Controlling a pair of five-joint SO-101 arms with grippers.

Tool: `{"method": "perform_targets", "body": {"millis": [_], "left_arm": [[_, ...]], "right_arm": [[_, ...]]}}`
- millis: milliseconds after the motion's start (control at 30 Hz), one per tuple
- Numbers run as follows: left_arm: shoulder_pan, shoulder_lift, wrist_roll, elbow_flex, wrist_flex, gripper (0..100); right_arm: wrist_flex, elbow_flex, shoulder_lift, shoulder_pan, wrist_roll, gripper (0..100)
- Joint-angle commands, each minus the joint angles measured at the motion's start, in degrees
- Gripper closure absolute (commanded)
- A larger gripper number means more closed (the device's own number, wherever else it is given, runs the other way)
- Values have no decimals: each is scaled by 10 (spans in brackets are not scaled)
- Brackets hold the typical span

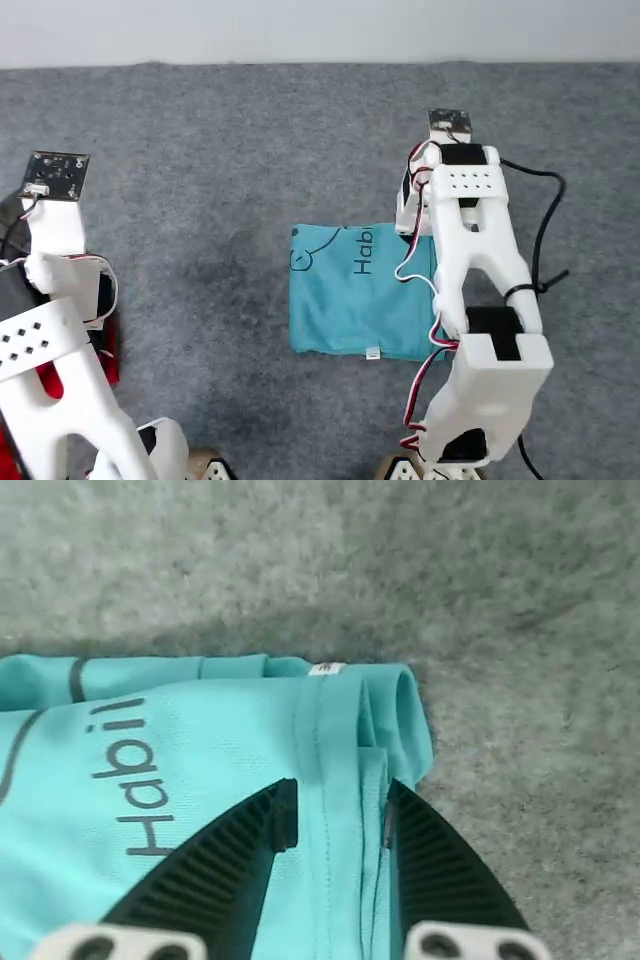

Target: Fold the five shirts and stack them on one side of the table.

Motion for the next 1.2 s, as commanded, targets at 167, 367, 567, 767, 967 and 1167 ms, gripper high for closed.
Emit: {"method": "perform_targets", "body": {"millis": [167,367,567,767,967,1167], "left_arm": [[-2,-7,-3,-2,11,986],[-2,-7,-3,-2,11,986],[-2,-7,-3,-2,11,986],[-2,-10,-3,-2,11,986],[-2,-10,-3,-2,11,986],[-2,-8,-3,-2,11,986]], "right_arm": [[0,-23,0,7,-5,858],[0,-25,43,6,-6,859],[2,-25,57,3,-6,860],[7,-26,56,-2,-6,860],[7,-26,28,-2,-4,860],[0,-26,10,-2,-4,860]]}}
